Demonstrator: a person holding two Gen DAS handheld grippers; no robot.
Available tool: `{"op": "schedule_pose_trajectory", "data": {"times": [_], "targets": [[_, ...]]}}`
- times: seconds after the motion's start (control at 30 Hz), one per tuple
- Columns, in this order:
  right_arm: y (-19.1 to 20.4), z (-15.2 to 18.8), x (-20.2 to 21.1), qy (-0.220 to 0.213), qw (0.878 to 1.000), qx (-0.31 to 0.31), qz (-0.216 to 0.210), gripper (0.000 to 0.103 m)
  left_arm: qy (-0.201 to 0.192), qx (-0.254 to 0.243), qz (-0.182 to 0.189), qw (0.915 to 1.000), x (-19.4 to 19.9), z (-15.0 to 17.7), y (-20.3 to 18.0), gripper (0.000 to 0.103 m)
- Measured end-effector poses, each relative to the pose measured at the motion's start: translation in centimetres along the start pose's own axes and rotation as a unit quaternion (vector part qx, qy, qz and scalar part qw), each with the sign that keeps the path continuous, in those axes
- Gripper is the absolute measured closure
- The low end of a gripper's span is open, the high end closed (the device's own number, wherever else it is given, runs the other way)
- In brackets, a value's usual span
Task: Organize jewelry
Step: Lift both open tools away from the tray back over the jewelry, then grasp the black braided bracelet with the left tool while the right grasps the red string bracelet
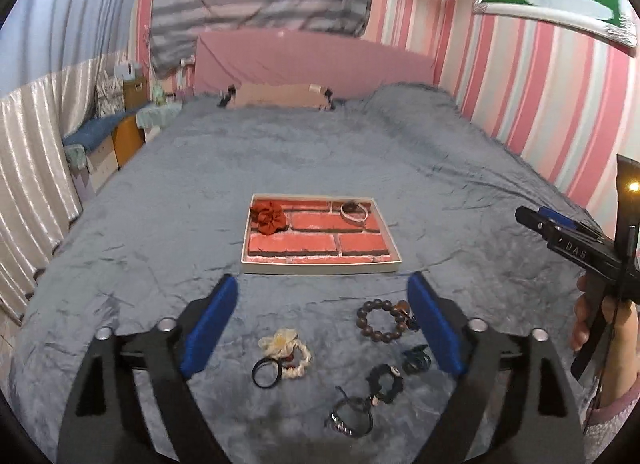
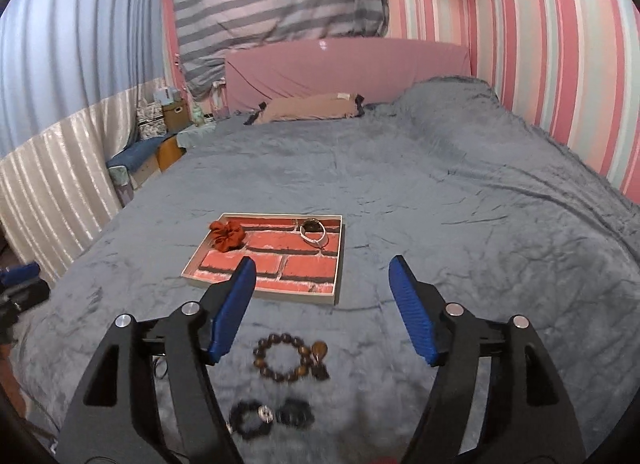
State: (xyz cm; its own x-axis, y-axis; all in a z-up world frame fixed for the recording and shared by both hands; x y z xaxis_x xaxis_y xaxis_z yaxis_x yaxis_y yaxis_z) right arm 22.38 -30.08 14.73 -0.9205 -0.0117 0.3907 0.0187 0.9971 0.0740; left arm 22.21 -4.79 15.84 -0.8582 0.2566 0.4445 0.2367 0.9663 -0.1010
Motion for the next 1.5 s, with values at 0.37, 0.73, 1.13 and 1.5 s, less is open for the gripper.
{"op": "schedule_pose_trajectory", "data": {"times": [0.37, 0.73, 1.13, 1.5], "targets": [[0.4, 8.7, 7.1, -0.029, 0.999, 0.02, 0.002, 0.016, -0.031, -0.02, -0.018, 0.9992, 5.2, 7.3, 0.3, 0.012], [-1.8, 19.2, 5.5, -0.015, 0.998, 0.014, 0.065, 0.015, 0.011, 0.007, -0.032, 0.9994, 0.4, 17.0, 1.7, 0.012], [-4.8, 26.6, 0.9, 0.043, 0.994, -0.003, 0.103, 0.015, 0.074, 0.004, -0.051, 0.996, -6.7, 23.6, 0.3, 0.012], [-6.5, 29.9, -2.8, 0.124, 0.985, -0.011, 0.116, 0.016, 0.11, -0.014, -0.056, 0.9923, -11.5, 25.6, -1.1, 0.012]]}}
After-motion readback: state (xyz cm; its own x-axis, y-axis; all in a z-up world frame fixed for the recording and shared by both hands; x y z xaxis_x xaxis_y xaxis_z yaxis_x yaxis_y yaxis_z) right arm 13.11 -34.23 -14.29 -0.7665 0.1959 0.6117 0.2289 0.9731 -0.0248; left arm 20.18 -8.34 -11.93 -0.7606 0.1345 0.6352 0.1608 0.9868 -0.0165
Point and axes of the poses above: each gripper's, at about its wrist camera, not at the fingertips, and x roughly against the way its jaws point, y to its left, z to its underside, the point moved 2 cm from there along -x, roughly the way its jaws point, and after that the axes turned 9 degrees about -y, right-handed, at the moved point
